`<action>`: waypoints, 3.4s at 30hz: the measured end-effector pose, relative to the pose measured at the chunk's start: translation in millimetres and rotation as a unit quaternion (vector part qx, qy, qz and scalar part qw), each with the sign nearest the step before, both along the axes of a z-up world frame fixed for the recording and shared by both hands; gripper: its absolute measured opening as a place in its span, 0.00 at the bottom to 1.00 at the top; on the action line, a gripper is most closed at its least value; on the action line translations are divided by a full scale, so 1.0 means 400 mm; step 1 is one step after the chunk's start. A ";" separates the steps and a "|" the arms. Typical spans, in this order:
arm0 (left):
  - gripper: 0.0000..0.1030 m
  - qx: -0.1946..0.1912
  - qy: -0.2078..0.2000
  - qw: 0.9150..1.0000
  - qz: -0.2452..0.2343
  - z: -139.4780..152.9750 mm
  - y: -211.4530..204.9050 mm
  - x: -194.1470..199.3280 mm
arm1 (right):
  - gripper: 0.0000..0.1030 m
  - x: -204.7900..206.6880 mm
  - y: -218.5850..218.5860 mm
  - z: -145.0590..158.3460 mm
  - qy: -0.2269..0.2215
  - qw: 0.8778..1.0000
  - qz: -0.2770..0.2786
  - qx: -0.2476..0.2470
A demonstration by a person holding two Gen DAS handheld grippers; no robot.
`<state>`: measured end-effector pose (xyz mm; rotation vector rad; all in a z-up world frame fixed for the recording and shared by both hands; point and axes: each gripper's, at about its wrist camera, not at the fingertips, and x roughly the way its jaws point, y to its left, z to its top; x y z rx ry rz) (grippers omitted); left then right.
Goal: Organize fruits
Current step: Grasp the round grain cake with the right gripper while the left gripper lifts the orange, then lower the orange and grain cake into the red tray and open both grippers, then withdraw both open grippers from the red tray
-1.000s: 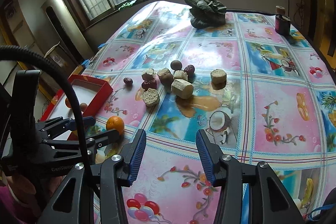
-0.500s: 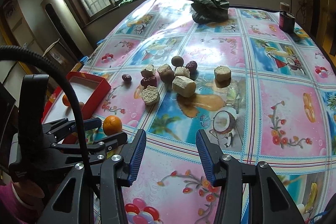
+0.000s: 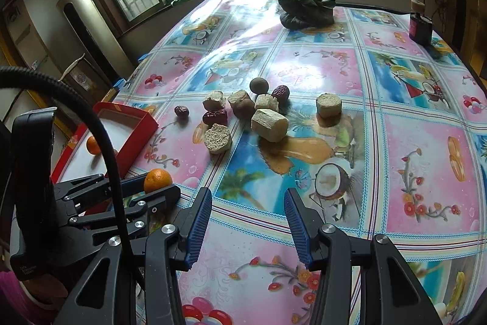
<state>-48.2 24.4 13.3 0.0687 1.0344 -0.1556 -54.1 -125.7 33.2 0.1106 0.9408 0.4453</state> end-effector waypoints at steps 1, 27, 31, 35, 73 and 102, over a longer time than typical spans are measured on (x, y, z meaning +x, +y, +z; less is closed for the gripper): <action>0.31 0.000 0.001 1.000 -0.001 0.000 0.003 -0.002 | 0.46 0.003 0.005 0.001 -0.001 1.000 0.002 0.000; 0.31 -0.014 -0.037 0.997 0.064 0.112 0.171 -0.037 | 0.27 0.108 0.196 -0.032 -0.045 0.995 0.038 -0.083; 0.31 -0.013 -0.047 0.996 0.075 0.131 0.195 -0.047 | 0.26 0.079 0.201 -0.001 -0.058 0.995 0.034 -0.074; 0.31 -0.012 -0.051 0.995 0.088 0.141 0.223 -0.059 | 0.26 0.057 0.220 0.027 -0.068 0.994 0.038 -0.072; 0.31 0.005 -0.033 0.976 0.215 0.082 0.547 -0.135 | 0.26 -0.068 0.579 0.053 -0.061 0.974 0.214 -0.047; 0.62 -0.002 -0.047 0.977 0.207 0.100 0.455 -0.107 | 0.38 -0.055 0.497 0.041 -0.056 0.983 0.171 -0.034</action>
